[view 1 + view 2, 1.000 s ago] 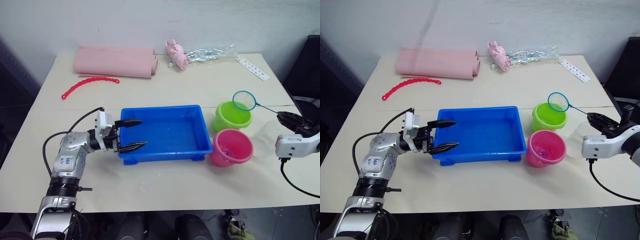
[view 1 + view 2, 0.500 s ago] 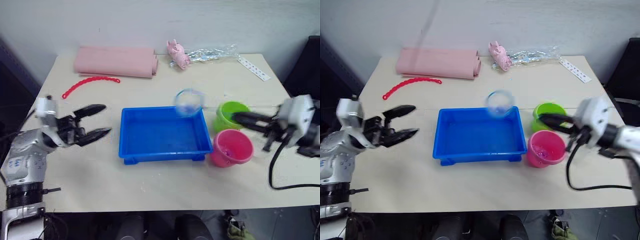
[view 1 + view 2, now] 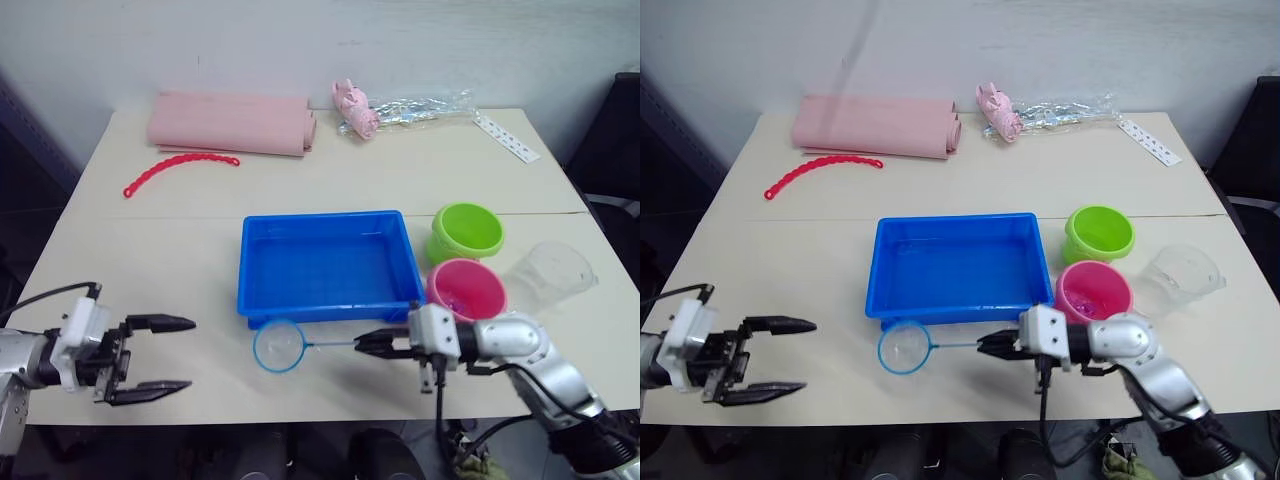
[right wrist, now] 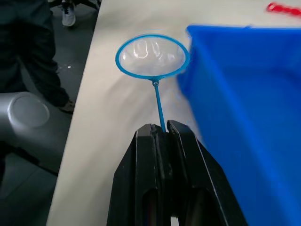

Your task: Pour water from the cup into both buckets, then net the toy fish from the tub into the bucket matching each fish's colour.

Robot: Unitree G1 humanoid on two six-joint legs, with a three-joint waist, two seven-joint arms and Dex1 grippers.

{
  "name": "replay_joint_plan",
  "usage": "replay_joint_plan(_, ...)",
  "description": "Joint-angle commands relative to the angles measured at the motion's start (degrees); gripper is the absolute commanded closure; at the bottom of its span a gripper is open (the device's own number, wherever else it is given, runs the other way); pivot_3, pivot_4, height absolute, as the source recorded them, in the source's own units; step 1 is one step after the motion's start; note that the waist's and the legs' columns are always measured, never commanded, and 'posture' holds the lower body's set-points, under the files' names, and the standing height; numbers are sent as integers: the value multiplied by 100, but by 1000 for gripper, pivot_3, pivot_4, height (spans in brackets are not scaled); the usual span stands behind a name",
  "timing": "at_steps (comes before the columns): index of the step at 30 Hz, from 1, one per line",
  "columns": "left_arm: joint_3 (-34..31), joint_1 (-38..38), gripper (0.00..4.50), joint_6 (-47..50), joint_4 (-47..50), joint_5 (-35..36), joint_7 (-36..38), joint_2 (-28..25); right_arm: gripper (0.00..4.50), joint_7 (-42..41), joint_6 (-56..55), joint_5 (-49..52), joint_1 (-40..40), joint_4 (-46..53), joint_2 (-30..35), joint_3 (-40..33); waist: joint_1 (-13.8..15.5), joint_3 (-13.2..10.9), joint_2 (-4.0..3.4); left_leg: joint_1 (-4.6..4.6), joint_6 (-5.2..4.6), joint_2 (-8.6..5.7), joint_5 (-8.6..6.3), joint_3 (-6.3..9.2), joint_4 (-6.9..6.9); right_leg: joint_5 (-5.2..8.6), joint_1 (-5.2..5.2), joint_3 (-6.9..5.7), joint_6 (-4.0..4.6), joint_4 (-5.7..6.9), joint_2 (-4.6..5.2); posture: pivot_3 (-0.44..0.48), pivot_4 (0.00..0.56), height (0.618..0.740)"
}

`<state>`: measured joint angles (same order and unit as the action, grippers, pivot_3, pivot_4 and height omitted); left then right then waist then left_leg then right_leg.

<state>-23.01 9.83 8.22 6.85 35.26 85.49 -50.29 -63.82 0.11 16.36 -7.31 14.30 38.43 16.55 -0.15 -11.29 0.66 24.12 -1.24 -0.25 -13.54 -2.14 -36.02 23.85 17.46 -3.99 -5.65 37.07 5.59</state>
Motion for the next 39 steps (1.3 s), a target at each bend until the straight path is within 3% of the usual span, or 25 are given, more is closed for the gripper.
replay_joint_plan(1, -134, 123, 53, 148, 387, 103, -196, -40, 4500, 121, -324, -335, 149, -316, -290, 254, -11, 0, -1, -1, 1, 0, 1, -1, 0, 0, 0, 0, 0, 0, -1, 0, 150, 740)
replay_joint_plan(10, -237, 60, 53, 298, 284, 83, -313, -176, 4500, -88, -1294, -853, -233, -1795, -672, 508, -33, 0, -1, -6, 2, 0, 1, -5, -2, 0, 0, 2, 0, 8, -4, 0, 150, 740)
replay_joint_plan(13, -348, 89, 0, 316, 227, 79, -323, -227, 3383, -103, -1276, -799, -325, -1830, -733, 465, -40, 0, -1, -6, 3, 1, 1, -4, -2, 0, 0, 1, 0, 8, -4, 0, 150, 740)
replay_joint_plan(17, -394, 137, 0, 258, 214, 36, -374, -214, 1325, -166, -1368, -821, -238, -1651, -572, 408, -25, 0, -1, -5, 3, 1, 0, -4, -2, 0, 0, 1, 0, 5, -3, 0, 150, 740)
replay_joint_plan(20, -477, 160, 0, 204, 189, 13, -478, -169, 119, -231, -1165, -526, -33, -1149, -276, 133, -7, -1, -1, -4, 3, 0, -1, -4, -3, 0, -1, 1, 0, 5, -3, 0, 150, 740)
replay_joint_plan(26, -703, 339, 0, 231, 186, -53, -923, -19, 119, -457, -412, 427, 711, 305, 607, -658, -2, -1, -1, -4, 1, 0, -3, -4, 1, 0, -2, 2, 0, 2, -1, 0, 150, 740)
replay_joint_plan(32, -905, 297, 0, 24, -72, -670, -2043, 177, 119, -217, 304, 1426, 2036, 1578, 1360, -2683, 13, 0, 0, -5, -4, 2, -8, -3, 0, 0, -9, -2, 0, -6, -1, 0, 150, 740)
replay_joint_plan(35, -862, 131, 0, -325, -345, -972, -2282, 210, 119, -132, 189, 1296, 2507, 1289, 1401, -4045, 24, 2, 4, -4, -11, 2, -13, -3, -1, 0, -11, -5, 0, -7, -1, 0, 150, 740)
replay_joint_plan(39, -693, 37, 0, -469, -549, -1061, -2231, 176, 119, -238, -33, 1227, 2386, 728, 1386, -4523, 5, 6, 10, -7, -11, 0, -13, -8, -3, -1, -16, -3, -1, -10, 0, 0, 150, 740)
